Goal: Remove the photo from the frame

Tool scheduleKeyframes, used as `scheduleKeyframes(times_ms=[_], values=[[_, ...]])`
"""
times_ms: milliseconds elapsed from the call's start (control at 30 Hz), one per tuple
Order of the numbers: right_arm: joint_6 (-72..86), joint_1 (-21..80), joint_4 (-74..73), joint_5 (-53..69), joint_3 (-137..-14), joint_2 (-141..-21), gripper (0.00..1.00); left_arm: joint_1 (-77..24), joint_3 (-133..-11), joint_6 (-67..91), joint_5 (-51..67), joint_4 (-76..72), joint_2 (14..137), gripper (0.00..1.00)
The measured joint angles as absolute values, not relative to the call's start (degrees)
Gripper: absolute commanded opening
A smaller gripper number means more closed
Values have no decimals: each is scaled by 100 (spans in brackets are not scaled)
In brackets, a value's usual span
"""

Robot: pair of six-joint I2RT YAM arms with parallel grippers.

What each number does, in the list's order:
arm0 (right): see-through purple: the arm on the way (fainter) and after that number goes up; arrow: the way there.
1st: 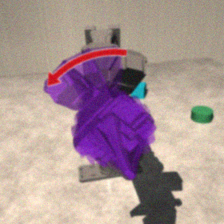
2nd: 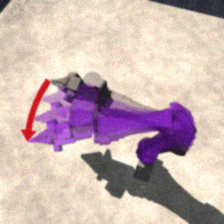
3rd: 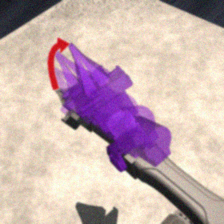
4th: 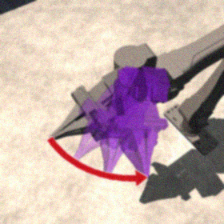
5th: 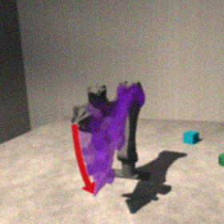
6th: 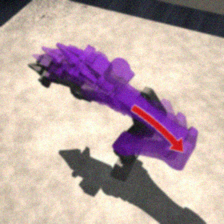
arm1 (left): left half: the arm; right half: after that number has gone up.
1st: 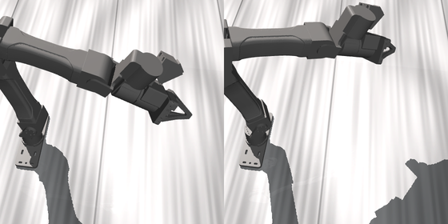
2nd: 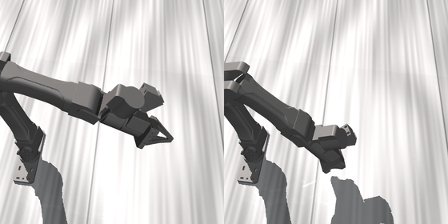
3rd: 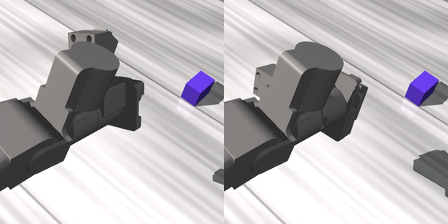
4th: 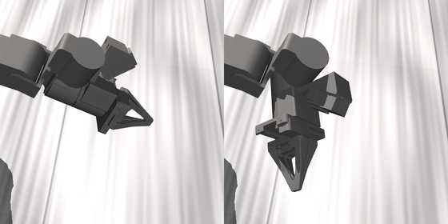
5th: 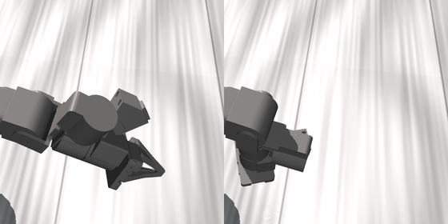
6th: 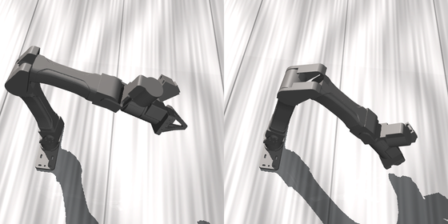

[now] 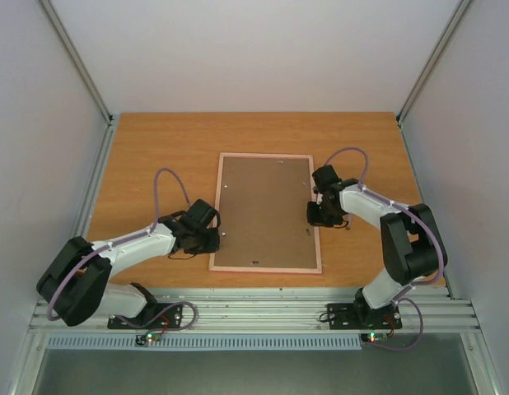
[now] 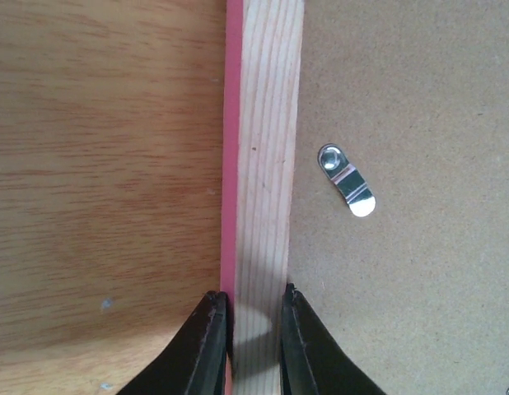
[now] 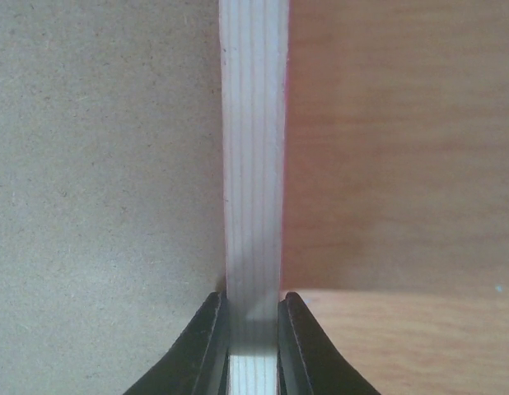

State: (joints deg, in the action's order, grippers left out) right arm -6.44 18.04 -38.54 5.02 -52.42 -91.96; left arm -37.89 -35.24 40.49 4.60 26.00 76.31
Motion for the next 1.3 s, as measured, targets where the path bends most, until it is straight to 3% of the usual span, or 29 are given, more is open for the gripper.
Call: scheduleKeyframes(times_ms=[233,433,733,1033,1167,1300], values=[[-882,1806,-3948,482,-6025,-9872,10,-3682,-3548,4134,309,2517,7758,2],[-1066,1811,-3929,449,-6471,-10178,24,-3546,-3693,4156,215,2458,7946,2],[-1173,2512,-3726,161,-5848,-8558,42,-3531,-3750,4141,165,2499,7959,1],[-1339,4342,-3524,-729,-4630,-7087,60,-3507,-3839,4036,3,2648,7889,1],[-1457,5701,-3492,-1629,-4431,-6947,69,-3494,-3898,3968,-64,2727,7817,1],[-1616,6853,-3361,-2687,-4429,-7129,72,-3461,-4001,3870,-126,2849,7697,1]])
